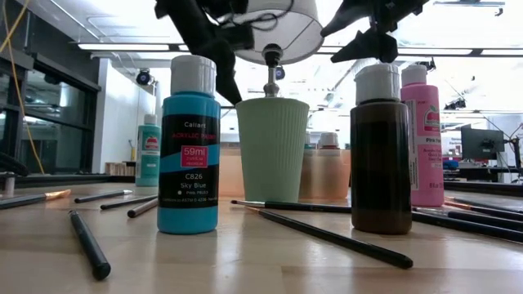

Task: Pick & Place Paint Supplies
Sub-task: Put the small black paint bottle into the orange bin

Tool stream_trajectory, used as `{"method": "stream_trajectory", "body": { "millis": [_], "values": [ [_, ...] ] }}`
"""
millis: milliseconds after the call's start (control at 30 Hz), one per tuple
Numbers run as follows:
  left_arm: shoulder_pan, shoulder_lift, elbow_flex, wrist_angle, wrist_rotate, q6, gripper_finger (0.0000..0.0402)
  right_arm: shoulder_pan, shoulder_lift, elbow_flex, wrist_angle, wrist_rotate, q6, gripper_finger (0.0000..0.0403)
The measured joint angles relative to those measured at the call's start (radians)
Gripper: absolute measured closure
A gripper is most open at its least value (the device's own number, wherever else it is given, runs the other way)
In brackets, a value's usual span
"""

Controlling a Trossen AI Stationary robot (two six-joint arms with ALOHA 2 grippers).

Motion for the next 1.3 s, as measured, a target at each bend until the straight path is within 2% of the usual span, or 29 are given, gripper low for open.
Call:
{"method": "stream_trajectory", "body": {
  "millis": [367, 500, 600, 733, 1033, 1167, 1300],
  "values": [
    [0.0, -0.237, 0.0, -0.158, -0.054, -0.178, 0.0186, 0.005, 0.0, 0.0, 0.001, -0.219, -0.003, 0.0105],
    [0.0, -0.313, 0.0, -0.232, -0.072, -0.245, 0.0186, 0.044, 0.0, 0.0, 0.013, -0.246, -0.037, 0.0105],
    [-0.001, -0.362, -0.001, -0.302, -0.08, -0.298, 0.0186, 0.089, 0.0, 0.0, 0.018, -0.245, -0.057, 0.0105],
    [-0.001, -0.421, -0.002, -0.353, -0.103, -0.354, 0.0186, 0.17, 0.0, 0.0, 0.016, -0.191, -0.064, 0.0105],
    [-0.029, -0.527, -0.001, -0.383, -0.134, -0.41, 0.0186, 0.366, 0.012, 0.0, 0.032, -0.076, -0.09, 0.0105],
    [-0.056, -0.553, 0.0, -0.412, -0.151, -0.403, 0.0186, 0.447, 0.079, 0.0, 0.05, -0.064, -0.04, 0.0105],
    [-0.079, -0.568, -0.002, -0.452, -0.153, -0.403, 0.0186, 0.512, 0.19, 0.0, 0.173, -0.062, -0.014, 0.0105]
  ]
}}
